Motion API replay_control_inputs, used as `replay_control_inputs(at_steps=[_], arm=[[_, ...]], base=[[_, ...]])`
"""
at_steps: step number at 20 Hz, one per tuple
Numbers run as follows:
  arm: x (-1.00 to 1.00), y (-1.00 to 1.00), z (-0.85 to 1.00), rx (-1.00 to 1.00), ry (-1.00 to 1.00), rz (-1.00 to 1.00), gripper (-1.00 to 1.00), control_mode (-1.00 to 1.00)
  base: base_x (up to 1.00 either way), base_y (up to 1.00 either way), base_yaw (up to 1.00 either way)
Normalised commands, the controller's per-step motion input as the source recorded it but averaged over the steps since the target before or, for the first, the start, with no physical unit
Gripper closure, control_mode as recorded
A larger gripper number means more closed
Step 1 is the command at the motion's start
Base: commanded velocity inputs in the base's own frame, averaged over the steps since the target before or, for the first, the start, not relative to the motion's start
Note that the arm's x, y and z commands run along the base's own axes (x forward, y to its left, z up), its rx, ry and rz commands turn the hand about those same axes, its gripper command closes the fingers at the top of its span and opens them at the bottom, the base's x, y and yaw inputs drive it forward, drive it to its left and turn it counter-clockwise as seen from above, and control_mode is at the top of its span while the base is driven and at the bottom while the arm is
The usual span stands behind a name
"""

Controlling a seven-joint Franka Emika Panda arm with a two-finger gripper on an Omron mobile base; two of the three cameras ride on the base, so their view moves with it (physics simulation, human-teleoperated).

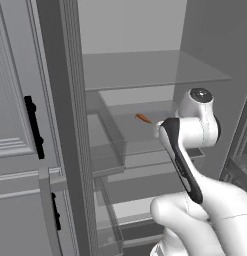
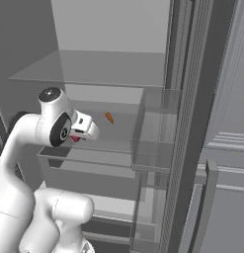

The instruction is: Take the strawberry from the fridge and place it on top of the pancake, located on the dining counter.

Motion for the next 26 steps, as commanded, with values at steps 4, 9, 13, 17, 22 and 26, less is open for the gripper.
replay_control_inputs(at_steps=[4,9,13,17,22,26], arm=[[-1.00,0.00,0.27,0.04,0.00,0.00,1.00,-1.00],[-0.84,0.06,0.48,0.00,0.01,0.00,1.00,-1.00],[-0.44,0.14,0.38,-0.01,0.03,0.00,1.00,-1.00],[-0.18,0.03,-0.07,0.00,0.00,0.00,1.00,-1.00],[0.00,0.00,0.00,0.00,0.00,0.00,1.00,-1.00],[0.00,0.00,0.00,0.00,0.00,0.00,1.00,-1.00]], base=[[0.00,0.00,0.00],[0.00,0.00,0.00],[0.00,0.00,0.00],[0.00,0.00,0.00],[0.00,0.00,0.00],[0.00,0.00,0.00]])
